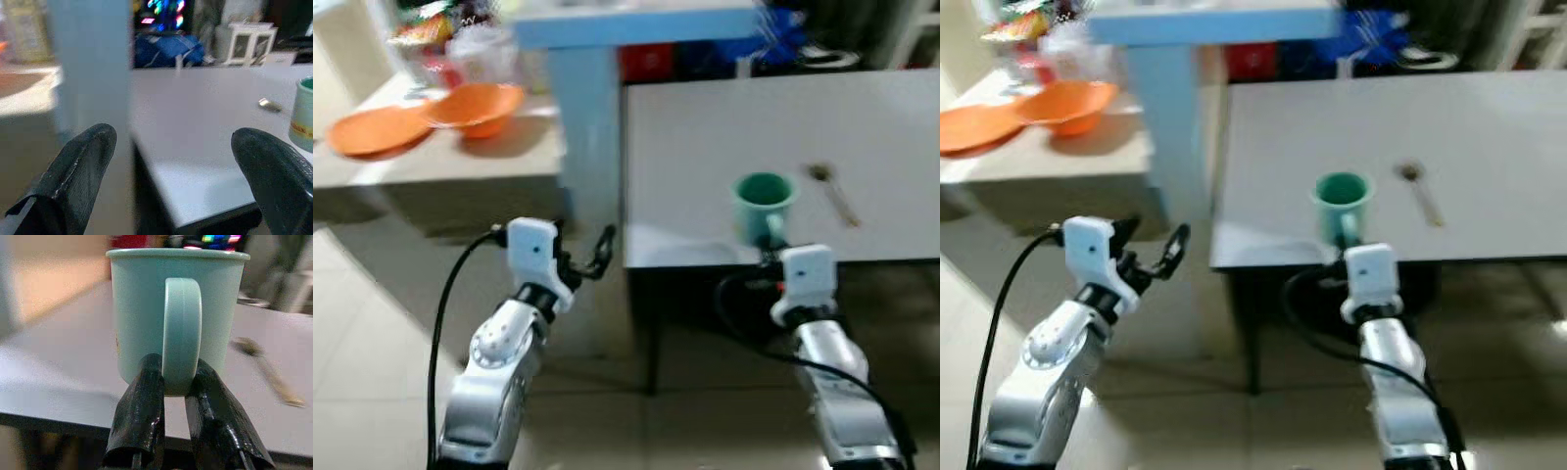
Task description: Setting the table
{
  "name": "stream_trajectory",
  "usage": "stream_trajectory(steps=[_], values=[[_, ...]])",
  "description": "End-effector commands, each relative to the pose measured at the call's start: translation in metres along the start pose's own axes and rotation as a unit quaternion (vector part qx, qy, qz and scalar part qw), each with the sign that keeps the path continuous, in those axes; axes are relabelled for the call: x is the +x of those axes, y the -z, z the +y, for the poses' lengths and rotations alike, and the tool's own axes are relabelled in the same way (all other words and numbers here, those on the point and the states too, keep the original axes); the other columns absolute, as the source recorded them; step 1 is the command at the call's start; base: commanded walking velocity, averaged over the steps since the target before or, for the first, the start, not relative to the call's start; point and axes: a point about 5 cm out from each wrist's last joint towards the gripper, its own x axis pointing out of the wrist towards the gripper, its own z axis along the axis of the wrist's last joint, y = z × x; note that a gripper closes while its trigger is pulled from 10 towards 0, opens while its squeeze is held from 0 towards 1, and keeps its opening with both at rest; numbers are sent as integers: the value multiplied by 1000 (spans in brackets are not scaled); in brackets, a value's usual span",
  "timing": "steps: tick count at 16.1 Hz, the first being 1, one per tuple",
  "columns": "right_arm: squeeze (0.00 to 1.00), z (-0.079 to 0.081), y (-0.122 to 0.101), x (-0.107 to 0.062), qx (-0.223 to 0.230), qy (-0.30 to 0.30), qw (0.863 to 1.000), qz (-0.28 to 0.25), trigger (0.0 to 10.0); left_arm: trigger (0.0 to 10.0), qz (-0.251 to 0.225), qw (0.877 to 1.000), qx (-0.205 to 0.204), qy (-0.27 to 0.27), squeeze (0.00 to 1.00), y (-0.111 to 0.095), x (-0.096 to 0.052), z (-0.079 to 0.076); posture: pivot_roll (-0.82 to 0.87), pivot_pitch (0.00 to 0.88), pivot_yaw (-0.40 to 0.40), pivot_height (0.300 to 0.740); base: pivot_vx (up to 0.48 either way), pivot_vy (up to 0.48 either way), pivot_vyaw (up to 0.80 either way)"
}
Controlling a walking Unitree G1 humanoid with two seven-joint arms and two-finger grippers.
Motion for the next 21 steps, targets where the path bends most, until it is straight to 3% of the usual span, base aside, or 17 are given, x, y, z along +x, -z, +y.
stream_trajectory(steps=[1,10,21], values=[[0,6,-6,2,6,-7,1000,-16,0,10000,11,1000,9,-10,0,2,-1,8,-145,0,100,731,0,-480,0],[0,9,-8,2,2,-8,1000,-26,0,10000,9,1000,25,-5,0,-1,19,9,-191,0,114,731,0,-479,0],[0,10,-6,1,-7,-21,1000,-19,0,10000,15,999,30,-22,0,7,23,9,-198,0,99,731,0,-466,144]])
